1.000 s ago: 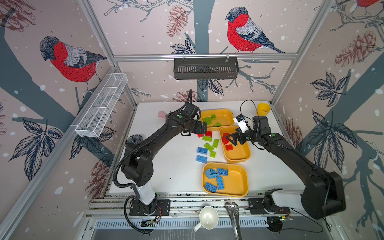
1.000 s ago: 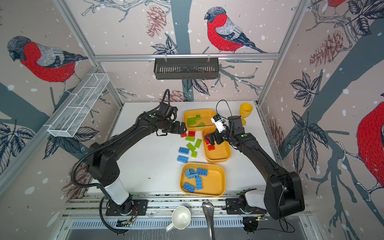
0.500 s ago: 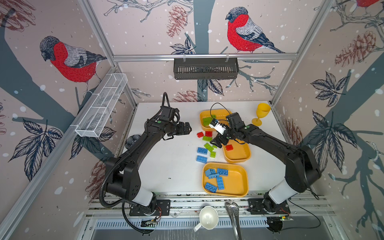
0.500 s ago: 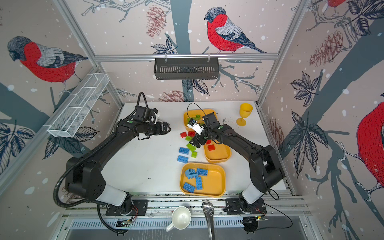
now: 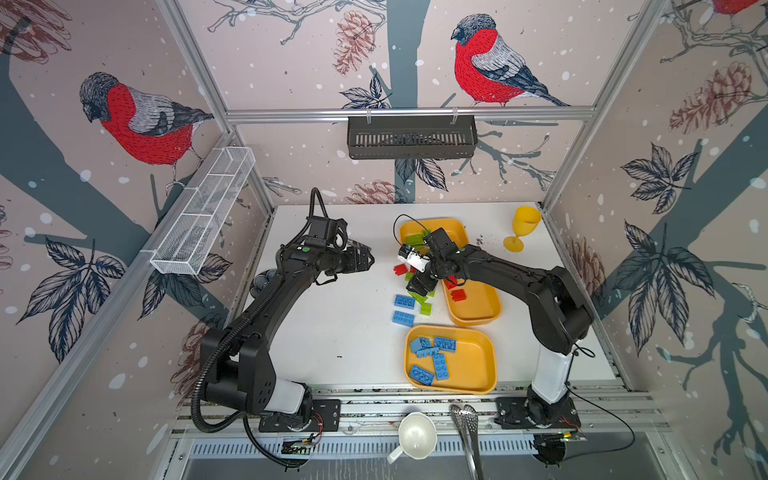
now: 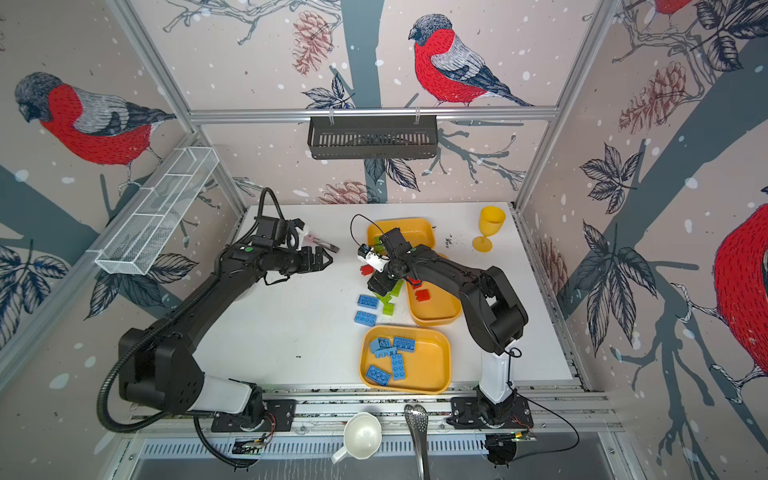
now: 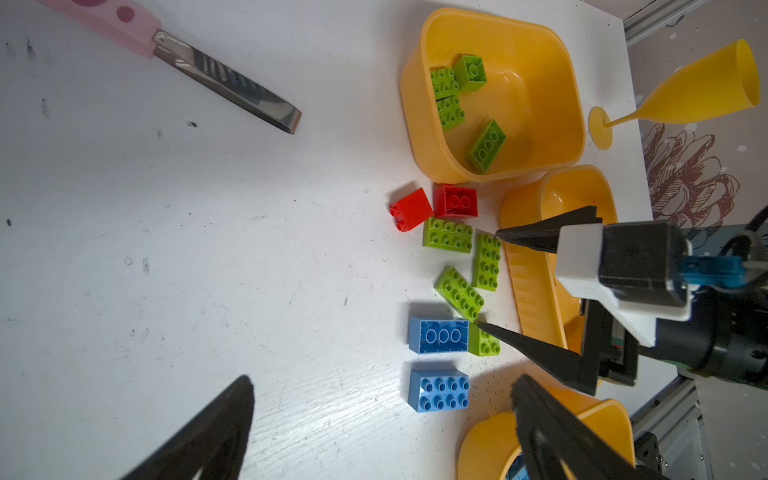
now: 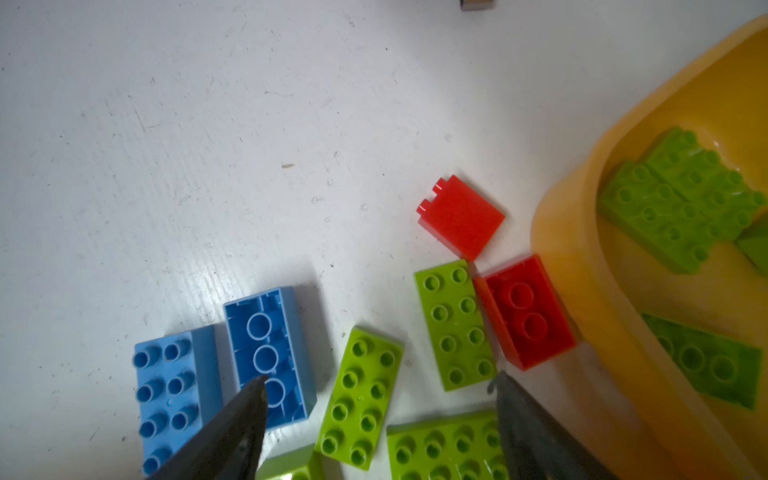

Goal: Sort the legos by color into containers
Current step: 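Lower the right gripper over a red 2x2 brick beside the pile, then close the right gripper on the red brick and lift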

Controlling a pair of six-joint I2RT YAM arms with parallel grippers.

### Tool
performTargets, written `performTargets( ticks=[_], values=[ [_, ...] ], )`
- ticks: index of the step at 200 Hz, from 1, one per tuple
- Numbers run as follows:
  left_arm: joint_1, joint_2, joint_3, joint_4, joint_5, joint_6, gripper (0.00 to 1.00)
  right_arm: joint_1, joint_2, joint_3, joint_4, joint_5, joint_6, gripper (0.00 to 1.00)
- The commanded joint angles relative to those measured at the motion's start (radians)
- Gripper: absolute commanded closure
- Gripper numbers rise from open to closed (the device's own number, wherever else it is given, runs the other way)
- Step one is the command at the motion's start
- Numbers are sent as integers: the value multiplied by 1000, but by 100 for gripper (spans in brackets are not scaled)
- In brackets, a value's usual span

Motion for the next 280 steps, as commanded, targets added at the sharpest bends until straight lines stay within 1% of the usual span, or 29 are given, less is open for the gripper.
performTargets(
  ticks=[1, 25, 38, 58, 85, 104, 128, 170, 199, 236, 280],
  values=[
    [15, -12, -3, -3, -11, 27, 4, 15, 28, 34, 12, 39, 29, 16],
    [27, -13, 1, -9, -27, 32, 4, 48, 46, 49, 54, 83, 3, 18],
    [32, -13, 4, -17, -40, 39, 4, 66, 72, 79, 42, 128, -39, 20],
    [42, -19, -1, -17, -48, 43, 4, 77, 108, 113, 38, 162, -96, 24],
    [51, -27, -14, -17, -64, 45, 4, 79, 145, 157, 47, 169, -153, 26],
    [57, -32, -22, -16, -72, 45, 4, 76, 194, 229, 19, 168, -171, 26],
    [63, -36, -30, -16, -84, 46, 4, 76, 258, 311, -14, 169, -167, 27],
    [70, -53, -61, -14, -96, 47, 4, 73, 336, 397, -48, 182, -136, 27],
    [73, -59, -74, -9, -107, 43, 4, 73, 361, 405, -44, 186, -132, 27],
    [73, -47, -76, -4, -94, 47, 4, 69, 384, 412, -57, 175, -116, 28],
    [73, -36, -82, 7, -80, 47, 5, 76, 361, 365, -67, 146, -93, 30]
  ],
)
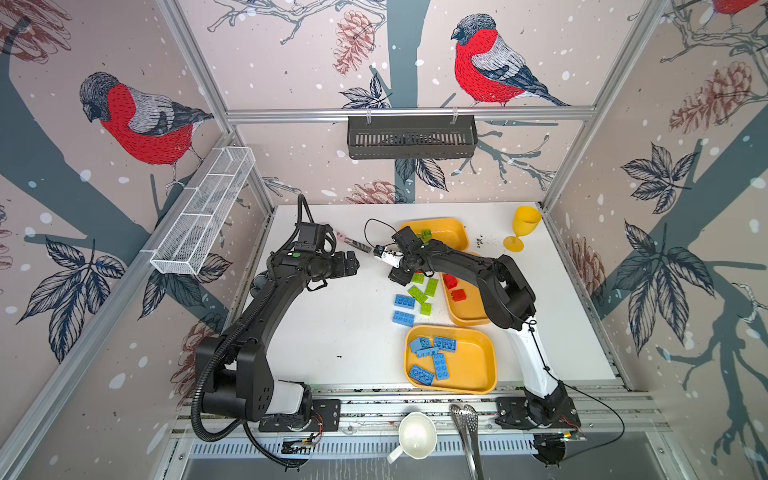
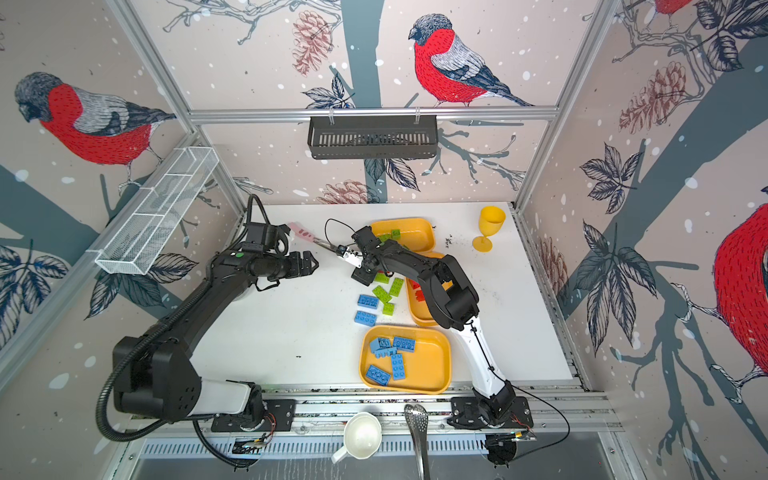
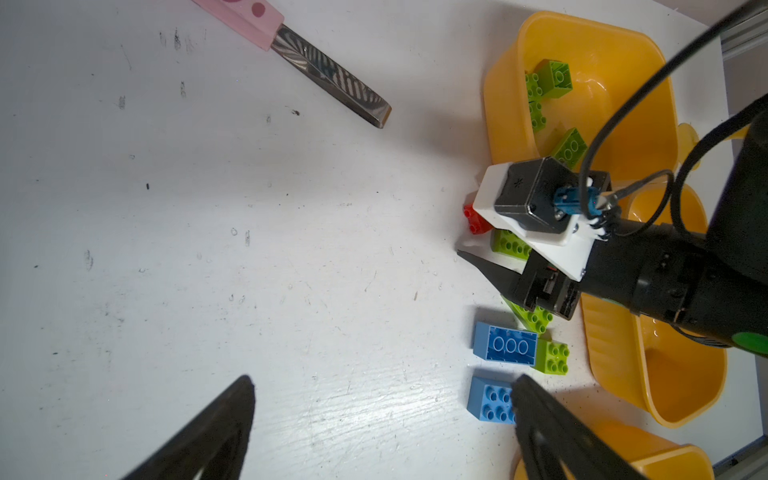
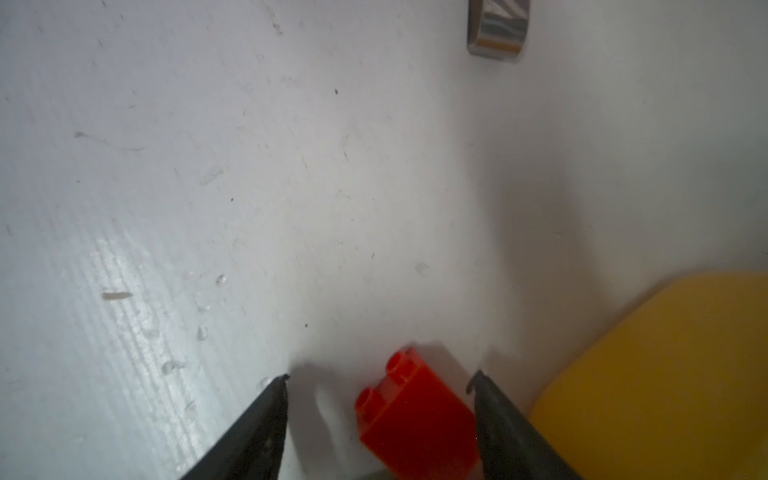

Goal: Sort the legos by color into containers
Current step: 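Close the right gripper on the red brick and lift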

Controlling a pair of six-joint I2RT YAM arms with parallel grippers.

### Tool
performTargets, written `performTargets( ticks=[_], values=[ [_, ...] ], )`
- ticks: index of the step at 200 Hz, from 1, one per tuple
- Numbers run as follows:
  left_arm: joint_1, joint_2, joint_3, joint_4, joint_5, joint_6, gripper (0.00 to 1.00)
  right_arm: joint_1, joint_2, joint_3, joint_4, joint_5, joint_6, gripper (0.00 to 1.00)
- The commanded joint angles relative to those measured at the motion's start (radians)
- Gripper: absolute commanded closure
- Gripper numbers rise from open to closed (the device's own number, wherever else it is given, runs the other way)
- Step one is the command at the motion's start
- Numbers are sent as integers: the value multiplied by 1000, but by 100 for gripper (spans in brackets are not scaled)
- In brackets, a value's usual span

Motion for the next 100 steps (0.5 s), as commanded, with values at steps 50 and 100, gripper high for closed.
performTargets(
  ticks=[50, 100],
  values=[
    [3, 17, -4, 21, 29, 18, 5, 23, -67, -87, -35, -48, 35, 31],
    [2, 23, -12, 32, 45, 15, 5, 34, -120, -113, -5, -26, 65, 31]
  ],
)
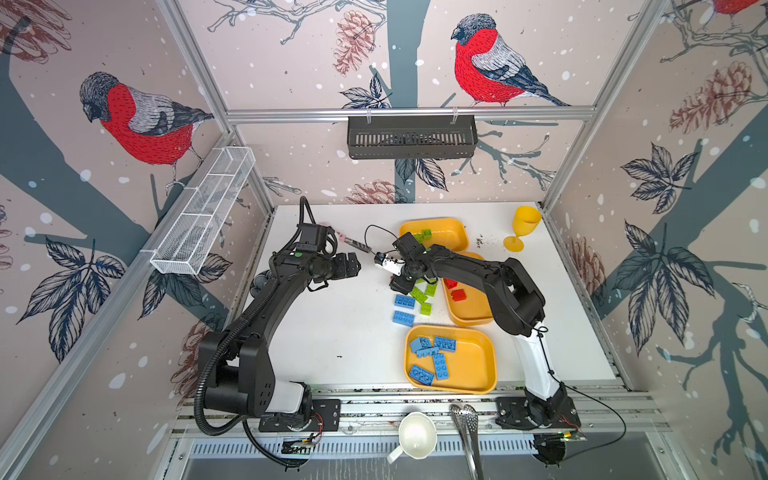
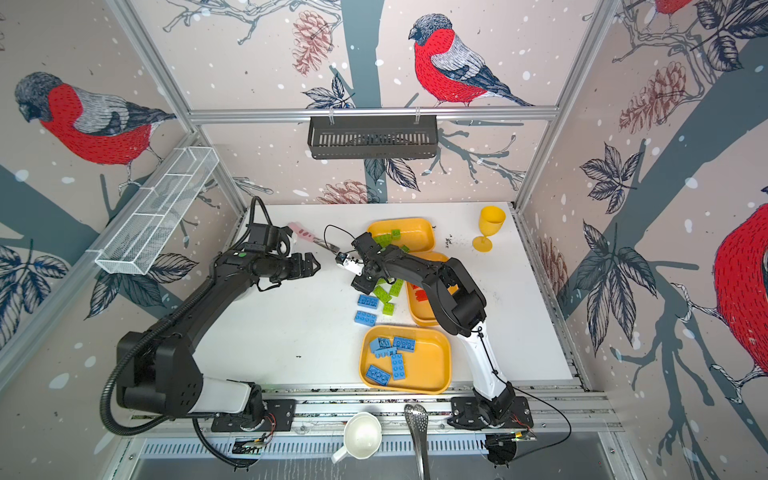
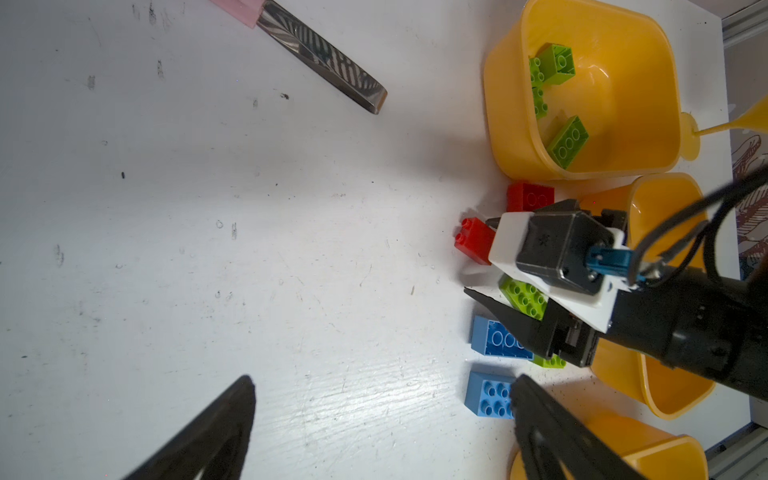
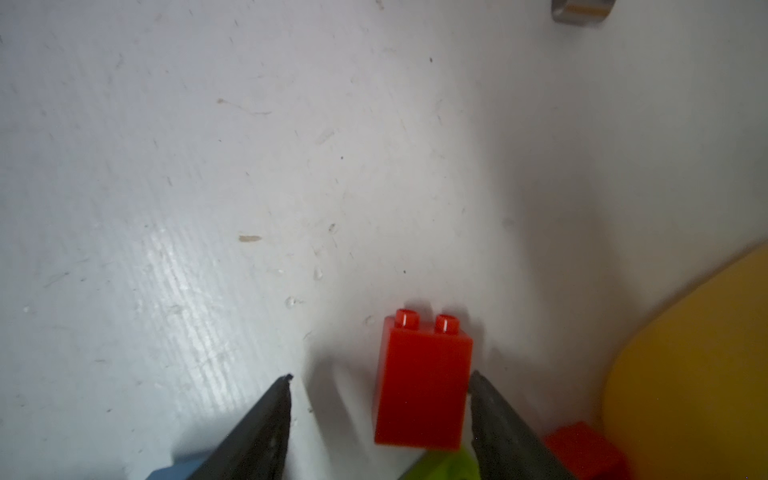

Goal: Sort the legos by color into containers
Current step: 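Close the right gripper on the red brick and lift, then carry the red brick to the middle tray and release it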

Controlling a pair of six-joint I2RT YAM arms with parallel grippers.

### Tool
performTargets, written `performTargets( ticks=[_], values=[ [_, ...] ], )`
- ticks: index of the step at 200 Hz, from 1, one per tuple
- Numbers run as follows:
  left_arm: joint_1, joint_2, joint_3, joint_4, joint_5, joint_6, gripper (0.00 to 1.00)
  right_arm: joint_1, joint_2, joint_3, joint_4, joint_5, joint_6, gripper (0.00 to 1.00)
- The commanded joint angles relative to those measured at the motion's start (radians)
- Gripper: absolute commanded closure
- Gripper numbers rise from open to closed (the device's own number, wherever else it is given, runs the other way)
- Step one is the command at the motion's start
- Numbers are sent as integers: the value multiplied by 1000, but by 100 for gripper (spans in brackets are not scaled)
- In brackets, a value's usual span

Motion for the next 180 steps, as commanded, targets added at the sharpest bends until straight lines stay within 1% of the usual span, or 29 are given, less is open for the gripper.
performTargets(
  ticks=[1, 11, 47, 95, 136, 164, 180],
  values=[
    [2, 4, -3, 25, 18, 15, 5, 1, -16, 4, 9, 17, 23, 31],
    [3, 6, -4, 25, 21, 16, 5, -3, -11, 10, 8, 35, 28, 31],
    [2, 3, -8, 30, 27, 14, 5, -21, 39, 60, -16, 46, 36, 31],
    [3, -11, -12, 26, 21, 11, 5, -36, 82, 86, -36, 19, 41, 33],
    [3, -16, -16, 25, 26, 9, 5, -42, 95, 86, -24, 0, 53, 43],
    [3, -19, -18, 24, 30, 7, 5, -42, 102, 98, -46, -13, 54, 60],
    [2, -20, -18, 25, 32, 7, 5, -41, 85, 98, -46, -16, 62, 65]
  ],
)
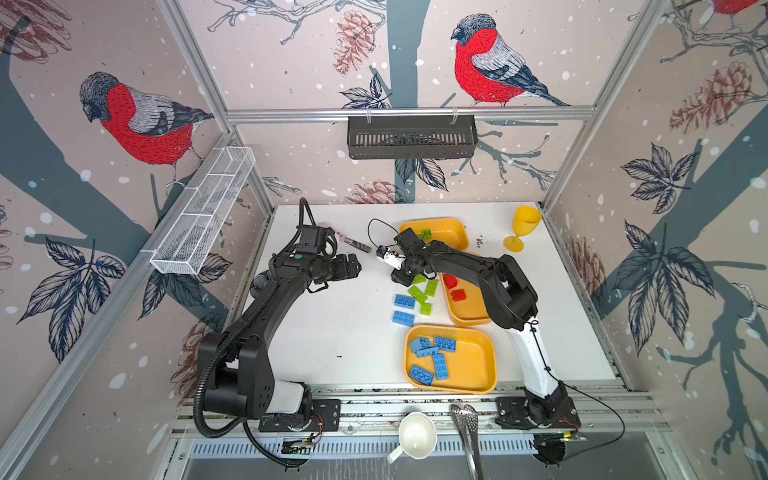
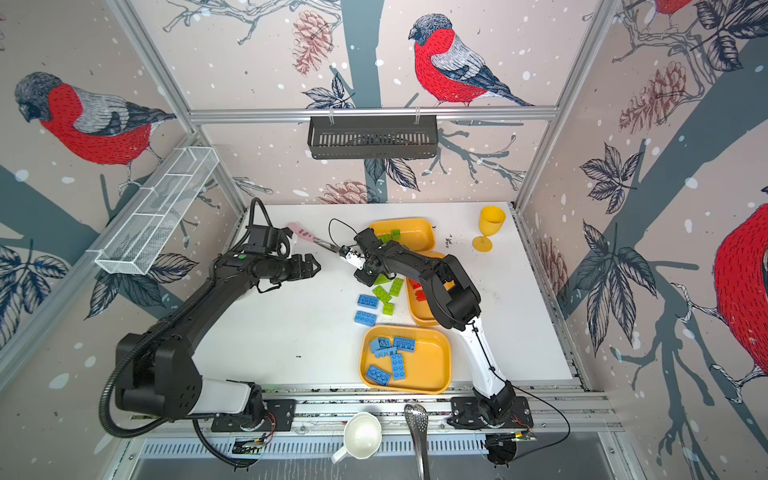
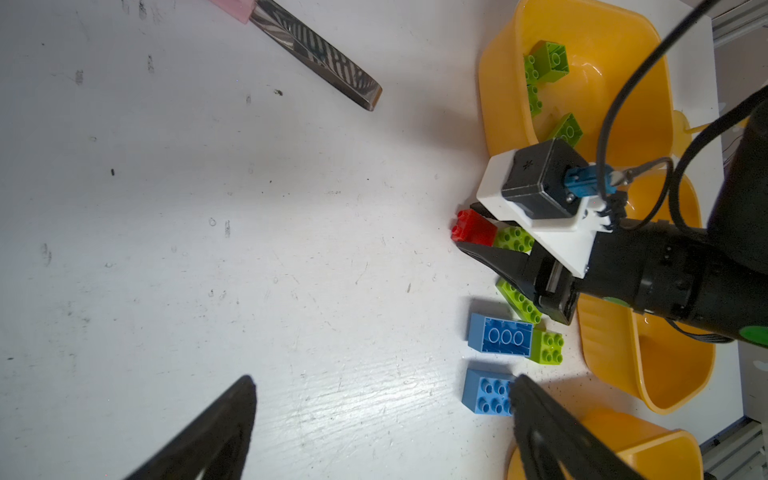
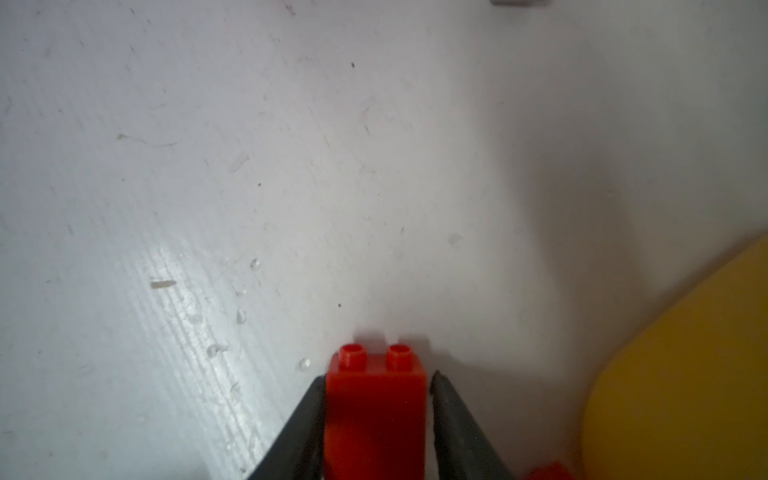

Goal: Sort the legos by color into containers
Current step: 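Carry the red brick to the middle tray and release it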

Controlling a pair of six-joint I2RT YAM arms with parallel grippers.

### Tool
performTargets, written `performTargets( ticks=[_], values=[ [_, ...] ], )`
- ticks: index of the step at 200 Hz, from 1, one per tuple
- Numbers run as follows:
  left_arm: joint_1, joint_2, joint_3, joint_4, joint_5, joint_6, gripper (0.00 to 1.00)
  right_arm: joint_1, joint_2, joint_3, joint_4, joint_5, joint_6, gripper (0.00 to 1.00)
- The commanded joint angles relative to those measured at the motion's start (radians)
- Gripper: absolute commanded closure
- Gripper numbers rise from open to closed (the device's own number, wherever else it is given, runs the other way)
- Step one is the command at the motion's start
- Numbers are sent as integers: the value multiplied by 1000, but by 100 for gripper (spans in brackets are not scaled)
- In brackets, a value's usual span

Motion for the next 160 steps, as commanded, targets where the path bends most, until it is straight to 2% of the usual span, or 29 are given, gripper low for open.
performTargets(
  ticks=[1, 40, 77, 122, 160],
  values=[
    [3, -7, 0, 11, 15, 8, 5, 0, -10, 4, -38, -5, 18, 66],
    [2, 7, 5, 20, 44, 7, 5, -1, -116, -12, -38, -20, 47, 68],
    [4, 15, 17, 56, 115, -5, 5, -38, -332, -163, -1, -37, 111, 68],
    [4, 30, 16, 142, 240, -60, 7, -162, -595, -429, 15, -21, 196, 68],
    [1, 46, 20, 171, 275, -78, 7, -301, -727, -614, 47, -4, 275, 68]
  ],
)
